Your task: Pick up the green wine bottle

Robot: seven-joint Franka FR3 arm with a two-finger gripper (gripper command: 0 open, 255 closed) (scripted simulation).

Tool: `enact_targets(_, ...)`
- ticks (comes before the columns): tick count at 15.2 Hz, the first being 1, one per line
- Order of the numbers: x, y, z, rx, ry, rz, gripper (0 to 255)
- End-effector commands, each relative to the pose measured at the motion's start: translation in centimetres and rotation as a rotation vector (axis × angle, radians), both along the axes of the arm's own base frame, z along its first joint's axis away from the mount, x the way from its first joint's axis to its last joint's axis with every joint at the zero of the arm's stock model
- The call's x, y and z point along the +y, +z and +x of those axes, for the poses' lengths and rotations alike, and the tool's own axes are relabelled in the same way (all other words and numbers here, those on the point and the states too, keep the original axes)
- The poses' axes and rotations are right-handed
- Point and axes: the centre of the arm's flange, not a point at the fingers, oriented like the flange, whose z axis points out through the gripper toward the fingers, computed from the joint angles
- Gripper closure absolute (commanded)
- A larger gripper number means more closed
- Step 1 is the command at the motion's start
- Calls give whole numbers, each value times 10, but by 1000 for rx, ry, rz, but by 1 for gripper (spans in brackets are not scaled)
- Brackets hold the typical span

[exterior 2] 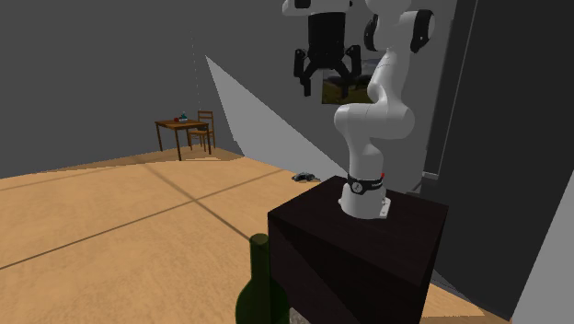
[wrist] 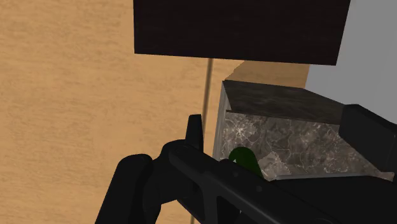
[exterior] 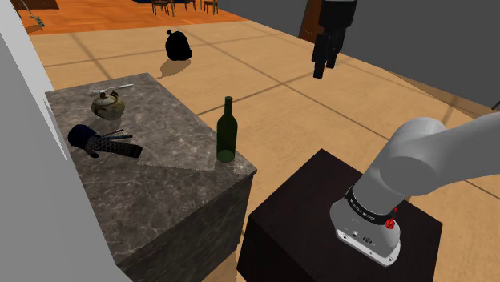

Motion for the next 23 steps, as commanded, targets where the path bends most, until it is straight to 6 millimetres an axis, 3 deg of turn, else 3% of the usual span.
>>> enact_targets(1, 0, 0, 0, 0, 0, 0, 0)
enact_targets(23, 59, -150, 228, -77, -28, 33, 0)
